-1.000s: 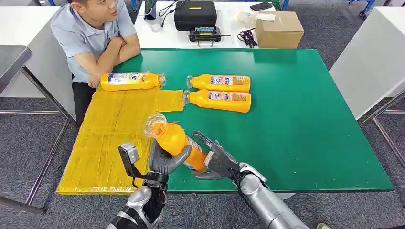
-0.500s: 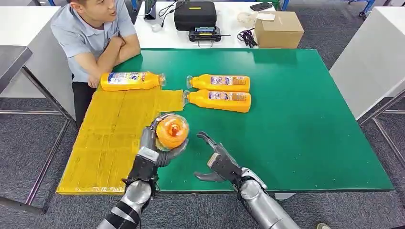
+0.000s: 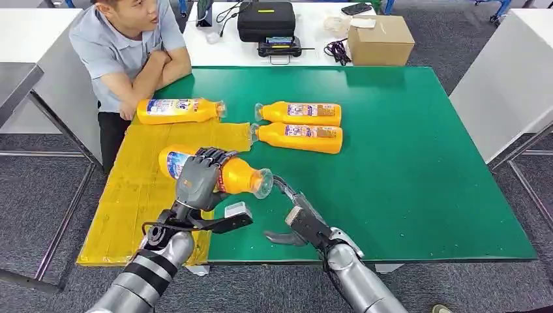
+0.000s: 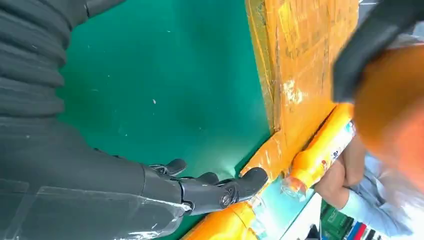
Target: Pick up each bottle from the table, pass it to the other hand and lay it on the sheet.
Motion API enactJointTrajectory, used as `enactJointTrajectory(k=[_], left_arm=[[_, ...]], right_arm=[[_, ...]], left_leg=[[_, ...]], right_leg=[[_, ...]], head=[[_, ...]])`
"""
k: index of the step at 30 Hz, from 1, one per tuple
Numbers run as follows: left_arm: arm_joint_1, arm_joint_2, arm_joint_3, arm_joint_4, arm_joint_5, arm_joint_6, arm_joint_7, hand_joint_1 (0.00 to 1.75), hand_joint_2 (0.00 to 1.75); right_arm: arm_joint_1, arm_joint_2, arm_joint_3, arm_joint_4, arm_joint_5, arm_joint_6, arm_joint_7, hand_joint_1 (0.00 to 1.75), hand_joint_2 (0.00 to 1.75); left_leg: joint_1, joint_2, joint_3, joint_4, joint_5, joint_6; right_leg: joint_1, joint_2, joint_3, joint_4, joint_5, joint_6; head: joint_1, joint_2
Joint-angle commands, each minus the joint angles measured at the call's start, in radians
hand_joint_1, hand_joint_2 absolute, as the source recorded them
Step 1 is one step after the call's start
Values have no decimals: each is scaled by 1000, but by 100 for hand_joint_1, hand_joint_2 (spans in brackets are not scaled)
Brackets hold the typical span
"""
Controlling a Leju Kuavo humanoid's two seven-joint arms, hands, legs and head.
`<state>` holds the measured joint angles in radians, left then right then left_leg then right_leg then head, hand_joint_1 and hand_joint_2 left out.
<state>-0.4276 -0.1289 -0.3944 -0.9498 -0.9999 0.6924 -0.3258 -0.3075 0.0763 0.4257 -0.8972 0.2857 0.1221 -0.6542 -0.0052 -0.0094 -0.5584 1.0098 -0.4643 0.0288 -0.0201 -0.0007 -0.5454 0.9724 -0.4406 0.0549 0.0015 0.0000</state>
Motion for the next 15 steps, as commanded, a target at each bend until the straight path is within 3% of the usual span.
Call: enactJointTrajectory(k=[1,15], left_arm=[[-146,52,90,346,87,-26,-14,175,175],[-206,91,127,519,-10,-14,73,175,175]], right_arm=[[3,-1,-35,-46,8,4,1,0,175],[21,3,-47,-57,2,17,-2,0,175]], left_leg=[[1,1,0,0,0,-1],[2,1,-1,1,0,-2]], right_leg=[[1,0,0,0,0,-2],[2,1,-1,1,0,-2]], head=[[0,0],[0,0]])
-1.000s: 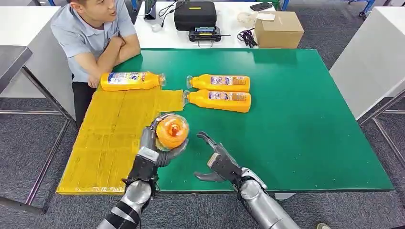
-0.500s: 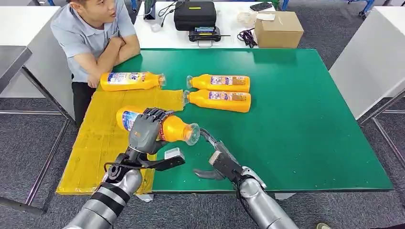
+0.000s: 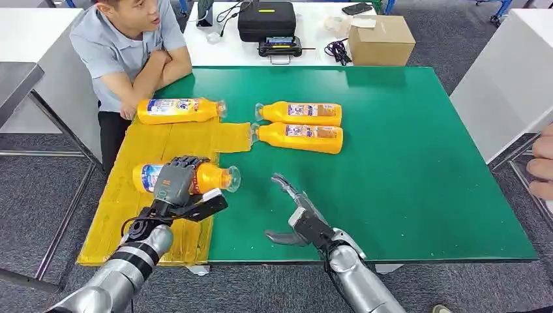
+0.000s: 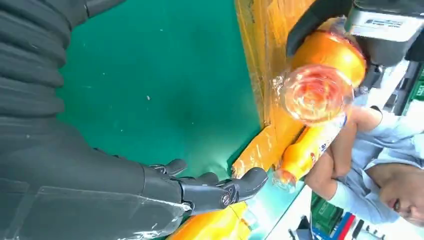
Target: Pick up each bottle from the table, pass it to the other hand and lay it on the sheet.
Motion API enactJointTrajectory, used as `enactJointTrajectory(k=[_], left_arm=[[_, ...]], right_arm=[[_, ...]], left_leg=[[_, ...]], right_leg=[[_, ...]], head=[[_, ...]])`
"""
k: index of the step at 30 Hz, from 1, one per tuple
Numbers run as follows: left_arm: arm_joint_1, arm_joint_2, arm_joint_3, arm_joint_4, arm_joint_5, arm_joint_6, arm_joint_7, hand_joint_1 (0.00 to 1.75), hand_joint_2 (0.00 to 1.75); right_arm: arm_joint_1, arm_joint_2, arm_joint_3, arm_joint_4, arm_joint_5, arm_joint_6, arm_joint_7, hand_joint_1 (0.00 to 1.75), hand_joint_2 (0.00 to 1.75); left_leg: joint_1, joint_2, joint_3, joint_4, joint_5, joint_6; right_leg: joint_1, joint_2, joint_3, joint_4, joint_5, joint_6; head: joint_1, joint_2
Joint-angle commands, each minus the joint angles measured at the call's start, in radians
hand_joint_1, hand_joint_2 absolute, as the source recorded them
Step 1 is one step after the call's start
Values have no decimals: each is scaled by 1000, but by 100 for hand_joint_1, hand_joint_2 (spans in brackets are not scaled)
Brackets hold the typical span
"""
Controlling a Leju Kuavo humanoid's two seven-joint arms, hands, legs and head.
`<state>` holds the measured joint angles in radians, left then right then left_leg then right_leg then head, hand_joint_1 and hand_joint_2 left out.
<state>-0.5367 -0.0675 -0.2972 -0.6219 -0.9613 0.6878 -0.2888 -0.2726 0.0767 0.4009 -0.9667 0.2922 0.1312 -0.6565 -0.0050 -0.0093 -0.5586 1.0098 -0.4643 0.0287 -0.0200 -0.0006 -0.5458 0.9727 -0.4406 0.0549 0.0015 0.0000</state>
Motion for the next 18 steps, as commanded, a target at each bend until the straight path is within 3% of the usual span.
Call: enactJointTrajectory(k=[1,9,10,13,14,16,18], left_arm=[[-99,29,30,198,-50,-26,35,175,175],[-89,18,-4,221,-98,-74,37,175,175],[-87,13,0,218,-88,-89,22,161,175],[-81,5,-11,219,-101,-102,16,154,175],[-82,6,-21,224,-114,-113,21,110,175],[-83,6,-29,230,-123,-130,24,79,175],[-87,8,-50,247,-148,-184,39,26,175]], right_arm=[[-15,3,-24,13,-6,9,0,0,175],[-19,3,-29,13,-9,13,-1,0,175],[-19,3,-29,14,-9,14,-1,0,175],[-19,6,-28,17,-8,15,-1,0,175],[-21,8,-27,21,-7,16,-1,0,175],[-23,12,-26,25,-7,17,-1,0,175],[-27,15,-26,34,-6,17,-1,0,175]], left_leg=[[1,1,-1,1,0,-1],[1,1,0,1,0,-2],[1,1,0,0,0,-1],[1,1,0,0,0,-1],[1,1,0,1,0,-2],[0,1,0,0,0,-1],[1,1,0,1,0,-1]], right_leg=[[1,0,0,0,0,-2],[1,1,0,0,0,-2],[1,1,-1,0,1,-2],[1,0,0,0,0,-2],[1,0,0,0,1,-3],[1,0,0,0,0,-2],[1,0,0,0,0,-2]], head=[[0,0],[0,0],[0,0],[0,0],[0,0],[0,0],[0,0]])
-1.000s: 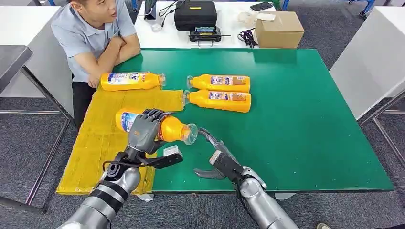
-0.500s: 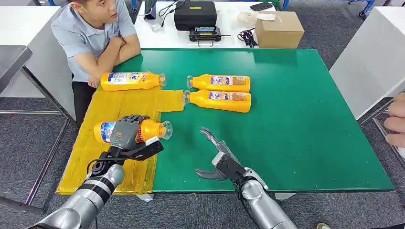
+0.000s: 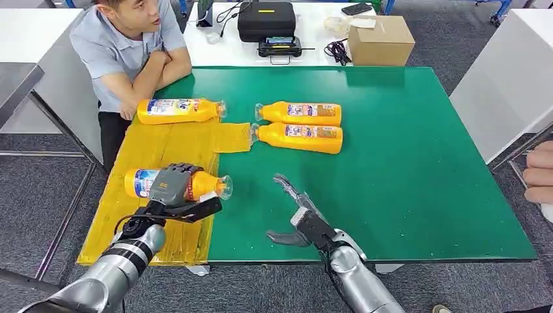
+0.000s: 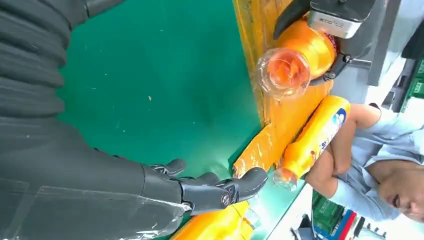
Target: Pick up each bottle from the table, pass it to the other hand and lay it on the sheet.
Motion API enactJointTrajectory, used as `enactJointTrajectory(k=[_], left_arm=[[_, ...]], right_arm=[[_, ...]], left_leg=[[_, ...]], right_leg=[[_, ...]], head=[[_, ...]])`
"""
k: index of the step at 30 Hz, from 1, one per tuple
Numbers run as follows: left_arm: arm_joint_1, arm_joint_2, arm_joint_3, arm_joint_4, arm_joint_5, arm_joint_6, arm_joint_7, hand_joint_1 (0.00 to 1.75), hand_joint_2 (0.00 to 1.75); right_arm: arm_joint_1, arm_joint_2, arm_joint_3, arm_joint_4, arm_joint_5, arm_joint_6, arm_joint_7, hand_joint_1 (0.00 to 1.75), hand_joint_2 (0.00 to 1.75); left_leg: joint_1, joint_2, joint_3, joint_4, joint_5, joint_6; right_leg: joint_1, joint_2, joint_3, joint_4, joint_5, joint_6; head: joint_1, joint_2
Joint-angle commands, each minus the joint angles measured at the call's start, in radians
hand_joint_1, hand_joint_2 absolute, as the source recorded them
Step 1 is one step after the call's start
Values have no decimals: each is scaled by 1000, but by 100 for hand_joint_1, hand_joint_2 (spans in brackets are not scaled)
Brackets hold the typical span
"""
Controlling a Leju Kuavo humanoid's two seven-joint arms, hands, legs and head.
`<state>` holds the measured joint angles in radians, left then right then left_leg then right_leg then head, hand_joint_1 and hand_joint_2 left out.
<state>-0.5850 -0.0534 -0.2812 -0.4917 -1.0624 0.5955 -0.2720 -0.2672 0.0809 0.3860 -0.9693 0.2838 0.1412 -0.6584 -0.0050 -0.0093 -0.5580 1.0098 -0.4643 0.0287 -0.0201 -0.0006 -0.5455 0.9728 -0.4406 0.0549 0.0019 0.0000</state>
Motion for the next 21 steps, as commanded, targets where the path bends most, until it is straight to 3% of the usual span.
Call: enactJointTrajectory(k=[1,4,5,13,15,21], left_arm=[[-39,-6,-66,117,-47,-92,22,19,175],[-43,-3,-88,135,-72,-161,41,19,175],[-40,-5,-86,141,-70,-177,49,3,175],[-37,-6,-103,150,-93,-220,76,10,175],[-32,-8,-101,150,-91,-244,70,24,175],[-28,-5,-104,162,-93,-289,75,16,175]], right_arm=[[-33,11,-11,37,2,7,1,0,175],[-38,12,-13,45,4,7,1,0,175],[-41,10,-15,47,4,7,1,0,175],[-40,1,-31,47,4,2,0,0,175],[-38,-1,-35,51,7,1,0,0,175],[-38,-6,-41,57,13,-2,-2,0,175]], left_leg=[[1,1,0,0,0,-1],[0,1,1,0,0,-1],[1,2,1,0,0,-2],[0,2,4,-1,1,-1],[0,2,5,-1,0,-1],[0,2,7,-1,1,-1]], right_leg=[[1,0,0,0,0,-1],[0,1,1,0,0,-1],[1,1,1,0,1,-2],[0,1,3,-1,1,-2],[0,2,5,-1,1,-2],[0,2,7,-1,1,-2]], head=[[0,0],[0,0],[0,0],[0,0],[0,0],[0,0]])
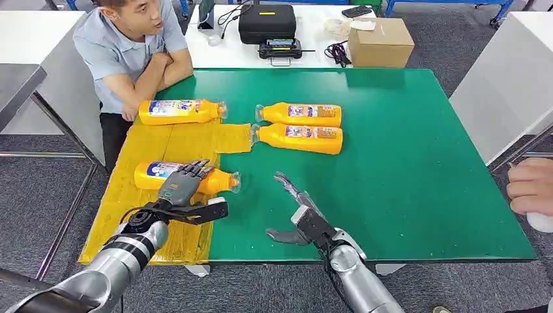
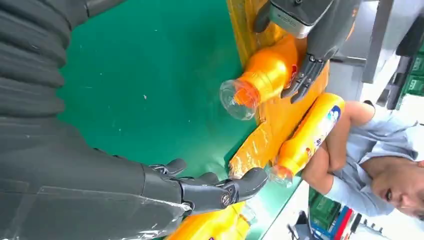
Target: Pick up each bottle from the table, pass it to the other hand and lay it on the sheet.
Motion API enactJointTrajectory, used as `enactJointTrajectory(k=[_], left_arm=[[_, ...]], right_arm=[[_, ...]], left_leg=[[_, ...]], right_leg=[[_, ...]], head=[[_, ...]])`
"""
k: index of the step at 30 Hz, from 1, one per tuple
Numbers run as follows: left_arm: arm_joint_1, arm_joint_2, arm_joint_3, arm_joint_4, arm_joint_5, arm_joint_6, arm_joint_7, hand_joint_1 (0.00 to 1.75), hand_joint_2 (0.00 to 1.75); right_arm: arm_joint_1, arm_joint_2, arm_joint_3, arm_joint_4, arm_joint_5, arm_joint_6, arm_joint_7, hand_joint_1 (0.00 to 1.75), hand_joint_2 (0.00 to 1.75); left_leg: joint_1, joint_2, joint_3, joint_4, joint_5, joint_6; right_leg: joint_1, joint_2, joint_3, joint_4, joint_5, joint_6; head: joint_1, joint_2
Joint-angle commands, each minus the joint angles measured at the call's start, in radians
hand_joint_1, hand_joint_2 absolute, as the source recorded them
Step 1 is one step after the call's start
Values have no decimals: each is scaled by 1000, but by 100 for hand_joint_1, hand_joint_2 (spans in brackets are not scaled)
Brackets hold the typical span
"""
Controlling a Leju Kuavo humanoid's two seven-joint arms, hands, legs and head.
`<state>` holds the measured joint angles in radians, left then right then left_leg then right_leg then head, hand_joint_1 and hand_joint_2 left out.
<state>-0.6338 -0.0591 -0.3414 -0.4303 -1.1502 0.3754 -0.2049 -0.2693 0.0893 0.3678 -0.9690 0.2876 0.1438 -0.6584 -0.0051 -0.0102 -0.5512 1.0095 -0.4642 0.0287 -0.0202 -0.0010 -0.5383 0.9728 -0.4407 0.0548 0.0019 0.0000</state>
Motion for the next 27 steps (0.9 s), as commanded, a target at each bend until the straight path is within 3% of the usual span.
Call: enactJointTrajectory(k=[1,8,11,14,27], left_arm=[[22,3,-44,101,-6,-69,9,16,175],[35,-2,-42,87,-9,-53,0,14,175],[36,-15,-30,68,1,-5,-18,2,175],[39,-35,-10,40,27,38,-45,0,175],[143,-92,-53,-288,72,140,-38,0,175]], right_arm=[[-36,-15,-23,57,10,-5,-2,0,175],[-31,-18,-34,51,19,-9,-4,0,175],[-26,-18,-39,51,23,-12,-4,0,175],[-15,-18,-48,42,25,-17,-5,0,175],[73,-26,-86,-54,37,-41,-3,0,175]], left_leg=[[0,2,2,-1,0,-1],[1,4,3,-2,1,-2],[1,4,3,-1,1,-2],[1,2,3,-2,1,-2],[1,-1,-4,1,0,-2]], right_leg=[[0,2,1,-1,1,-1],[1,3,2,-2,2,-2],[1,3,2,-1,2,-2],[1,1,3,-2,2,-2],[1,-2,-4,0,0,-2]], head=[[0,0],[0,0],[0,0],[0,0],[0,0]])
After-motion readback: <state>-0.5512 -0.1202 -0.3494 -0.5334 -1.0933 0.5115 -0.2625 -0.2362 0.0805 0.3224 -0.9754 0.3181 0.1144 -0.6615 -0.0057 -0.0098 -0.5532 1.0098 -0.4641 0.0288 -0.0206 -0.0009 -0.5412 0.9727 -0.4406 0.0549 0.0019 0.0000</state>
